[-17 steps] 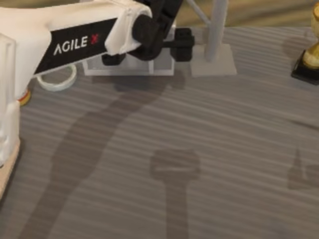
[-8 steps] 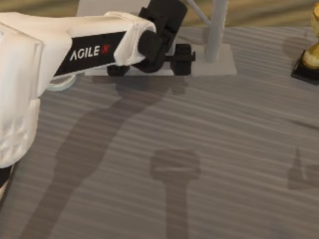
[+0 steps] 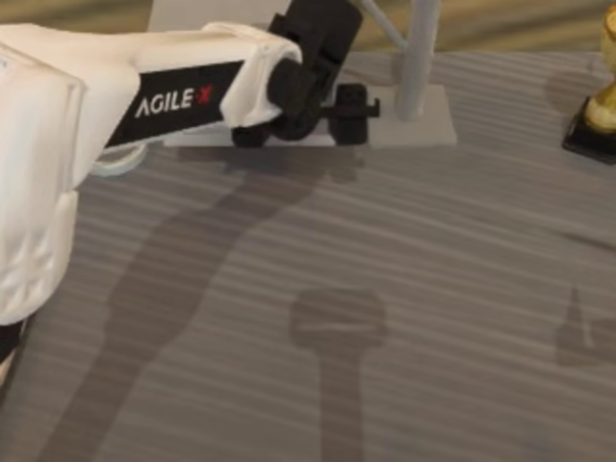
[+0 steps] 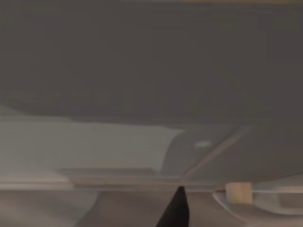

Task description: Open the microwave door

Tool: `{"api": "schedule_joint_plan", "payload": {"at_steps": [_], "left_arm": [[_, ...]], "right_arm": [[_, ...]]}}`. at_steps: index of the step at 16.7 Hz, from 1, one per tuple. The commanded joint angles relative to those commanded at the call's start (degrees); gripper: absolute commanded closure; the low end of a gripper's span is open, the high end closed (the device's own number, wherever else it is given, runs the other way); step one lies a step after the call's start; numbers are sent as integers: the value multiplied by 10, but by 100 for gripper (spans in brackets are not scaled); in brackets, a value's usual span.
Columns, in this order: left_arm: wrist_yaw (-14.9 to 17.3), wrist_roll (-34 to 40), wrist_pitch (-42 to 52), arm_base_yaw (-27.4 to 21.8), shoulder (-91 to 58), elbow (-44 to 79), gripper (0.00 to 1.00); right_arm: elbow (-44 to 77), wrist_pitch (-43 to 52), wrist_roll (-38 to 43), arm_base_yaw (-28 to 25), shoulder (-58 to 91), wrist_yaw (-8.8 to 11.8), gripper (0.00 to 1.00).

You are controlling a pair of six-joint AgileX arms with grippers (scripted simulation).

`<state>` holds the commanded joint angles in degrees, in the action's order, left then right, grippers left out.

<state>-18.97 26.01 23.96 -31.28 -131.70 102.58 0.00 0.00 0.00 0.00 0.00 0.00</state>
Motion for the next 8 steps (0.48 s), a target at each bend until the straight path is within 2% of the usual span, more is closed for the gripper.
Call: {"api": "schedule_joint_plan", "payload": {"at_steps": [4,8], "left_arm": [[0,0,0,0,0,0,98],[0,0,0,0,0,0,100]], "right_arm": [[0,0,0,0,0,0,0],[0,0,0,0,0,0,0]]}}
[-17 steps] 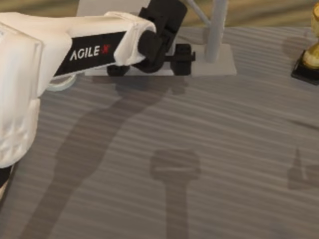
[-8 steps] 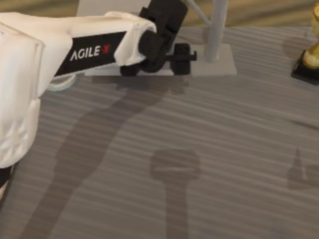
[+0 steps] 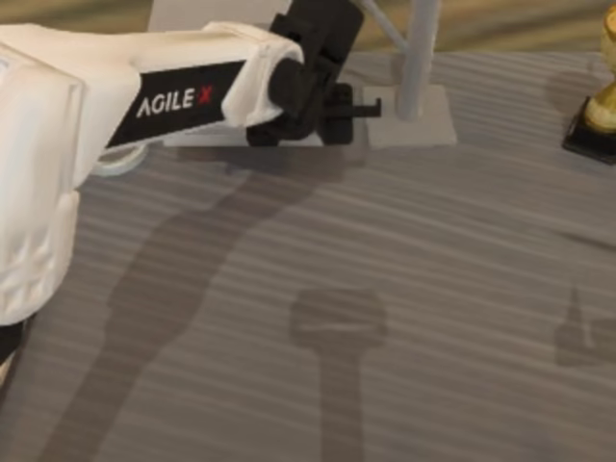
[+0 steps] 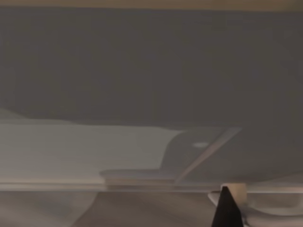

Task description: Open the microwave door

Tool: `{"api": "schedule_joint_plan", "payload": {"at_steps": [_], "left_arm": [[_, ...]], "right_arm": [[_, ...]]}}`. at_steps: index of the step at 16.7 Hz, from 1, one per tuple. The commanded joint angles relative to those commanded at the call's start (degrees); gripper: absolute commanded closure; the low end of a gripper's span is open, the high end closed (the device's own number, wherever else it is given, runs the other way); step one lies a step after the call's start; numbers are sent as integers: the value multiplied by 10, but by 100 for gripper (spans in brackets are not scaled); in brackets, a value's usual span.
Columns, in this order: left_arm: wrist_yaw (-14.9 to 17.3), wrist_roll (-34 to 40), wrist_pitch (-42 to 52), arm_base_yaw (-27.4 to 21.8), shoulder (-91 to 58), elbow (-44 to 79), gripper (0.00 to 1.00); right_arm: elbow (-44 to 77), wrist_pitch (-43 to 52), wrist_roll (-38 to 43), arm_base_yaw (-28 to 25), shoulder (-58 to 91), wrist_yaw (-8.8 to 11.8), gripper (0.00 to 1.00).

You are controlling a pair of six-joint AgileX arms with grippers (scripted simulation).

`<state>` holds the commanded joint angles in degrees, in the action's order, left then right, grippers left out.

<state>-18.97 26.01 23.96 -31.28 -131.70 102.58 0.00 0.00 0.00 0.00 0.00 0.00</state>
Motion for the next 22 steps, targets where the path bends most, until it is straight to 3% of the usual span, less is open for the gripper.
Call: {"api": "schedule_joint_plan", "payload": {"at_steps": [4,5,13,22], "left_arm": [[0,0,0,0,0,0,100],[9,2,5,-20,16,-31,100],[-11,15,-31,-17,53,-89,100],[-11,15,-31,-17,53,-89,100]], "right_arm": [[0,0,0,0,0,0,0],[0,0,0,0,0,0,0],[0,0,0,0,0,0,0],[0,0,0,0,0,0,0]]}}
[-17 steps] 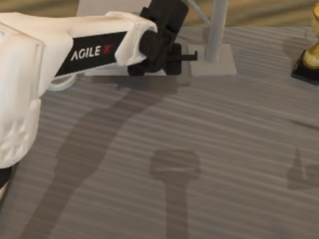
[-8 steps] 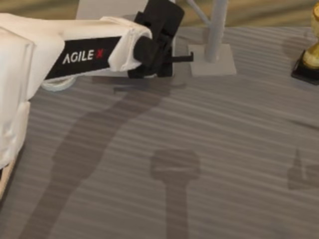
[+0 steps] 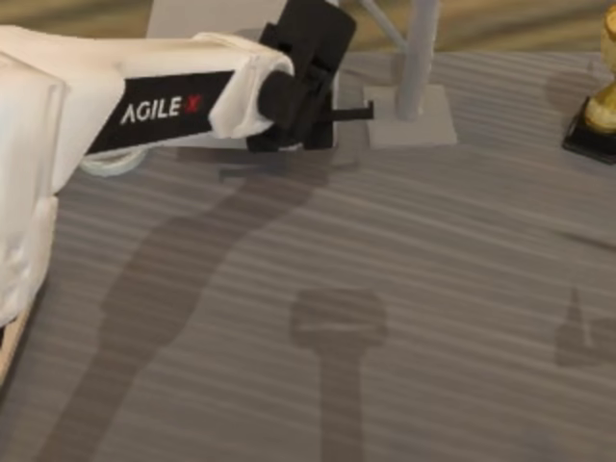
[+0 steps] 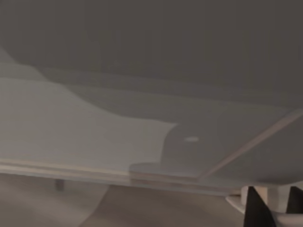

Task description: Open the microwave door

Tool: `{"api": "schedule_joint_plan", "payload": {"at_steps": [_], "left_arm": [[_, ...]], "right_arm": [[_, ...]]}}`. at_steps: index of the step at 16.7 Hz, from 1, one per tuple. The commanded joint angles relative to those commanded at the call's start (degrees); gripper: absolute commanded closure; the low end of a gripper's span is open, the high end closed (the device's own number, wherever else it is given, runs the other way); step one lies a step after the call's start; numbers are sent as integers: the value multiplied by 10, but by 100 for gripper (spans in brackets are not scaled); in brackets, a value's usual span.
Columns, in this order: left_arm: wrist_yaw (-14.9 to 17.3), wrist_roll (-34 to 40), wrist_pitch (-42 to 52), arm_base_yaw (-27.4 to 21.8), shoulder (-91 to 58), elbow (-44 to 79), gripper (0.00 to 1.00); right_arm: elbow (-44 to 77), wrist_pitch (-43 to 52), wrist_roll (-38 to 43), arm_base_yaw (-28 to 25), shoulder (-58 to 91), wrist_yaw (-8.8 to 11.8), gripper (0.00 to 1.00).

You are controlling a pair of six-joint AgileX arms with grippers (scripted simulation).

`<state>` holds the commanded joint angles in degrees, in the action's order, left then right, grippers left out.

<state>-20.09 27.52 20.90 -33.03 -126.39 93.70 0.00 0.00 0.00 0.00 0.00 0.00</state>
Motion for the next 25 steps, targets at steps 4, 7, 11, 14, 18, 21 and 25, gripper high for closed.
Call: {"api": "schedule_joint_plan", "payload": {"at_steps": [4,7,11,14,18,21,25], "left_arm": [[0,0,0,0,0,0,100],[0,0,0,0,0,0,100],[0,0,0,0,0,0,100],[0,0,0,0,0,0,100],[7,-2,-3,-3,-1,-7,100],[15,-18,-19,1,17,-27,100],[23,-33,-30,4,27,-46,100]], "right_arm": [[0,0,0,0,0,0,0],[0,0,0,0,0,0,0],[0,0,0,0,0,0,0],[0,0,0,0,0,0,0],[0,0,0,0,0,0,0],[0,0,0,0,0,0,0],[0,0,0,0,0,0,0]]}}
